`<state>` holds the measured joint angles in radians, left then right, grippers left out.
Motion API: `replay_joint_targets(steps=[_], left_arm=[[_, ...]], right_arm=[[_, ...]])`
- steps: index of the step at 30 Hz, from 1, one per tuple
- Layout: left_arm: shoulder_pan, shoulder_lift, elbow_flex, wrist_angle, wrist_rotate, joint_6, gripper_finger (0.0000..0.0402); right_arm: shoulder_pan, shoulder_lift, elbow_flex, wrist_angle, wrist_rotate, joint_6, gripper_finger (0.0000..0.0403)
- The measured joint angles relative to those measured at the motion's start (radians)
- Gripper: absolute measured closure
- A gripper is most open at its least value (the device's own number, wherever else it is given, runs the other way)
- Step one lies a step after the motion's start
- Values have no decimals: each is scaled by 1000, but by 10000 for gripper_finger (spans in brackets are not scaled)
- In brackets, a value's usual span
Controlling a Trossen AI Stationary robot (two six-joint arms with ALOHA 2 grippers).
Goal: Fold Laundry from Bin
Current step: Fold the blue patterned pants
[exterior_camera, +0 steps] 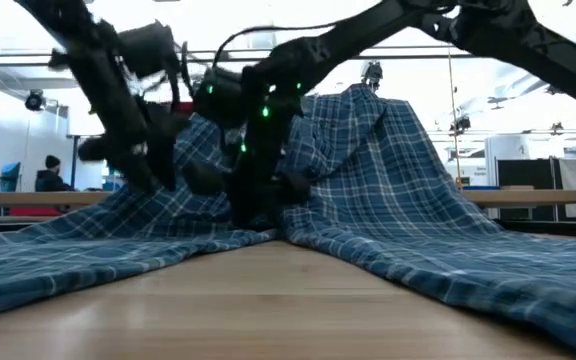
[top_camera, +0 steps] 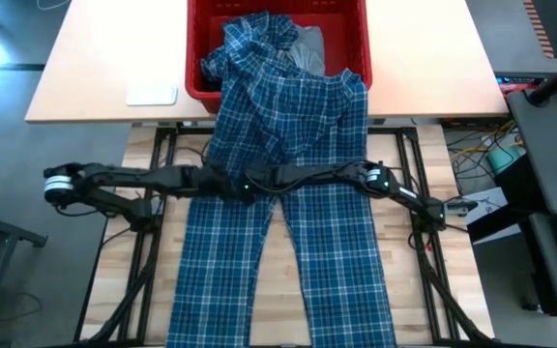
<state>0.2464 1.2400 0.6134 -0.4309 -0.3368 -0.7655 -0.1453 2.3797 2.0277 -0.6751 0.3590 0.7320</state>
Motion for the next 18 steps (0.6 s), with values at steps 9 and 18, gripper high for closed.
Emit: replay_joint_targets(steps=[9, 18], left_arm=[[23, 41, -117, -50, -25, -40, 211], [29, -77, -175, -214, -13, -74, 211]], right_arm=[[3, 4, 1, -138, -31, 56, 394], [3, -199, 31, -125, -35, -103, 394]])
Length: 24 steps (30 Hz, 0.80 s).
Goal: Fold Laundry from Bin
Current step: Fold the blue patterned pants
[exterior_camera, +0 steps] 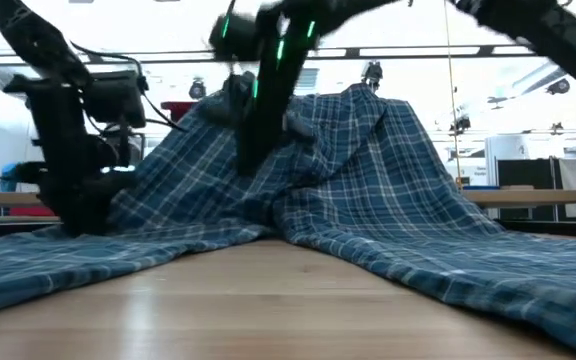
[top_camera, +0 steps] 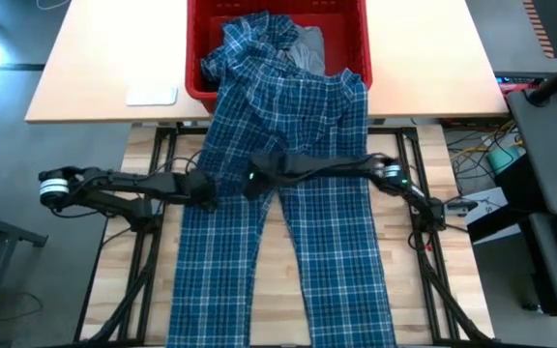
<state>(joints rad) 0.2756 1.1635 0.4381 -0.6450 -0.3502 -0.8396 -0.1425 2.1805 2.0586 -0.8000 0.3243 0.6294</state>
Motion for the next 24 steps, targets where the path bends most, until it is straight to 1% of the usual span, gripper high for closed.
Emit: replay_joint_targets(steps=[3, 6, 9, 12, 15, 19, 21, 24], left_arm=[[0, -84, 55, -91, -1, 11, 211], [2, -164, 132, -195, -4, 44, 211], [13, -227, 234, -248, -4, 89, 211], [30, -255, 347, -263, 14, 168, 211], [55, -246, 486, -255, 28, 280, 211], [106, -178, 694, -255, 32, 423, 211], [146, -134, 796, -254, 73, 473, 211], [223, -65, 930, -264, 178, 516, 208]], right_arm=[[-6, -100, 3, -1, 15, -21, 388], [-21, -193, -1, -9, 65, -73, 367], [-62, -297, -2, -12, 91, -125, 331], [-130, -375, -4, -13, 99, -161, 288], [-200, -417, -8, -21, 127, -192, 245], [-281, -467, -8, -38, 128, -285, 202], [-323, -481, -7, -85, 124, -294, 190], [-378, -485, -8, -184, 121, -290, 178]])
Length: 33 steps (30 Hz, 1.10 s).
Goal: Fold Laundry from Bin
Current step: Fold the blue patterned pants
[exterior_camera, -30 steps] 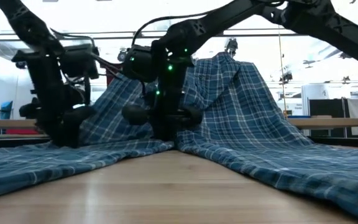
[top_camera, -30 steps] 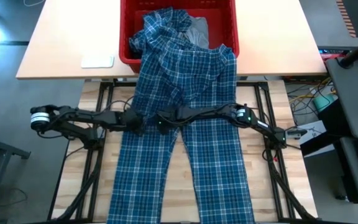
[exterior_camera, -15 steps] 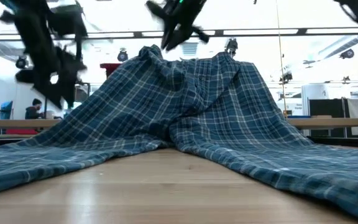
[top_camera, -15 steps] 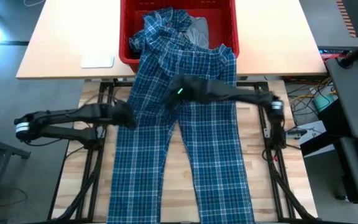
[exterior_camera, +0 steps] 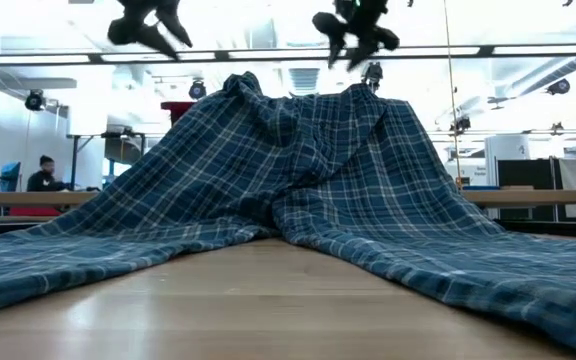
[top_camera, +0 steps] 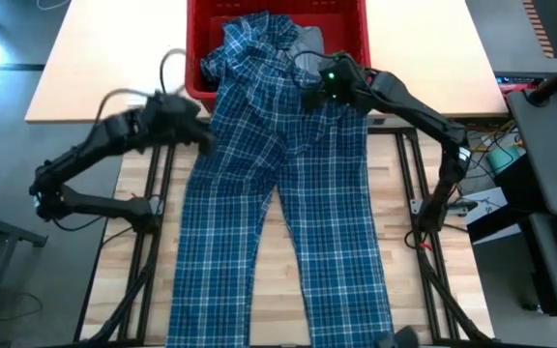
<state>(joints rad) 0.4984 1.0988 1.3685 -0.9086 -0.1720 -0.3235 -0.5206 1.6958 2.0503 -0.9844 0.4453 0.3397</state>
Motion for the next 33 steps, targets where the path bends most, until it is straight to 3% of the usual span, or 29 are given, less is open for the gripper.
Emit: replay_joint_targets(steps=[3, 7, 10, 16, 20, 24, 31, 33], left_arm=[[64, 66, 99, -41, 73, 32, 200], [109, 137, 171, -106, 85, 62, 187], [128, 167, 176, -117, 128, 68, 176], [139, 215, 164, -113, 191, 56, 158], [139, 235, 168, -107, 191, 74, 153], [140, 234, 169, -64, 191, 79, 152], [148, 211, 169, 43, 190, 91, 152], [154, 203, 176, 52, 190, 95, 152]], right_arm=[[-28, -2, 0, -73, -1, 4, 170], [-57, -8, 0, -137, 0, 8, 160], [-81, -6, 0, -160, -15, 40, 150], [-152, 25, 0, -133, -151, 36, 123], [-171, 42, -1, -133, -126, 44, 129], [-174, 60, -1, -119, -82, 46, 182], [-165, 80, 0, -67, -75, -20, 366], [-161, 75, 1, -1, -75, -37, 382]])
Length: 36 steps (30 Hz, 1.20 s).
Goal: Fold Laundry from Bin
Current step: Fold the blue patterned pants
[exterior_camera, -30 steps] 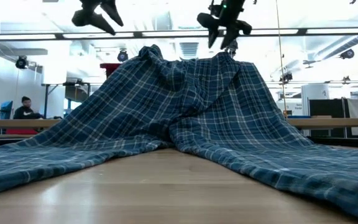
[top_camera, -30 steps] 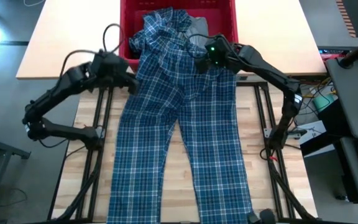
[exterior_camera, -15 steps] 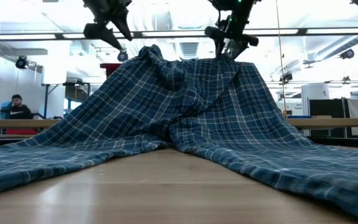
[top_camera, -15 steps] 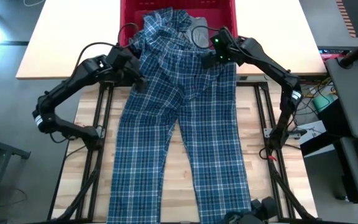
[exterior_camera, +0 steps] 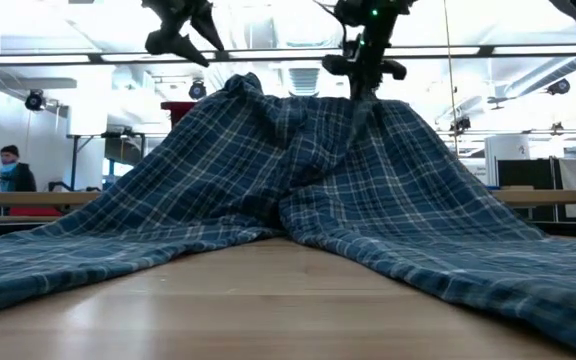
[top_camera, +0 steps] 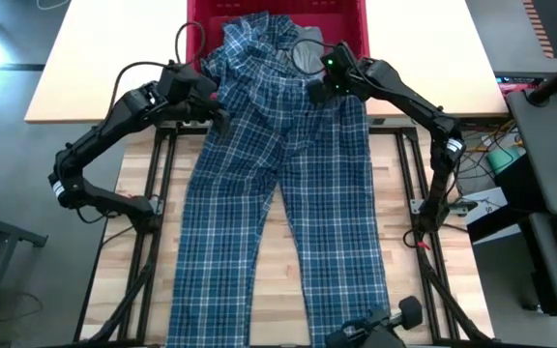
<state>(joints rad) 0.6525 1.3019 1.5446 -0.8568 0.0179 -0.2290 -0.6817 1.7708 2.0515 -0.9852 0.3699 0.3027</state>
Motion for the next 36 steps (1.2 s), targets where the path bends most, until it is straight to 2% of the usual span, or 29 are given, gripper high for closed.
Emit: replay_joint_targets(steps=[6, 11, 17, 20, 23, 26, 29, 31, 36], left_arm=[[22, 21, 122, 0, -13, 54, 152], [69, 103, 209, -6, -20, 93, 152], [105, 250, 316, -5, 6, 177, 152], [104, 325, 415, -4, 53, 208, 152], [112, 423, 539, -57, 50, 190, 152], [127, 526, 676, -107, 42, 184, 152], [151, 622, 816, -186, -18, 186, 152], [174, 627, 770, -160, -47, 190, 155], [214, 622, 681, -145, 26, 200, 169]], right_arm=[[-10, -32, 35, 168, 17, -28, 391], [-41, -25, 34, 160, 133, -26, 390], [-67, -18, -5, 102, 106, 11, 383], [-68, -10, -8, 77, 84, 17, 351], [-67, -8, -8, 74, 75, 20, 303], [-65, -11, -7, 79, 76, 11, 255], [-65, -23, -6, 80, 76, -1, 214], [-62, -34, -5, 79, 76, -7, 194], [-55, -50, -5, 69, 76, -13, 162]])
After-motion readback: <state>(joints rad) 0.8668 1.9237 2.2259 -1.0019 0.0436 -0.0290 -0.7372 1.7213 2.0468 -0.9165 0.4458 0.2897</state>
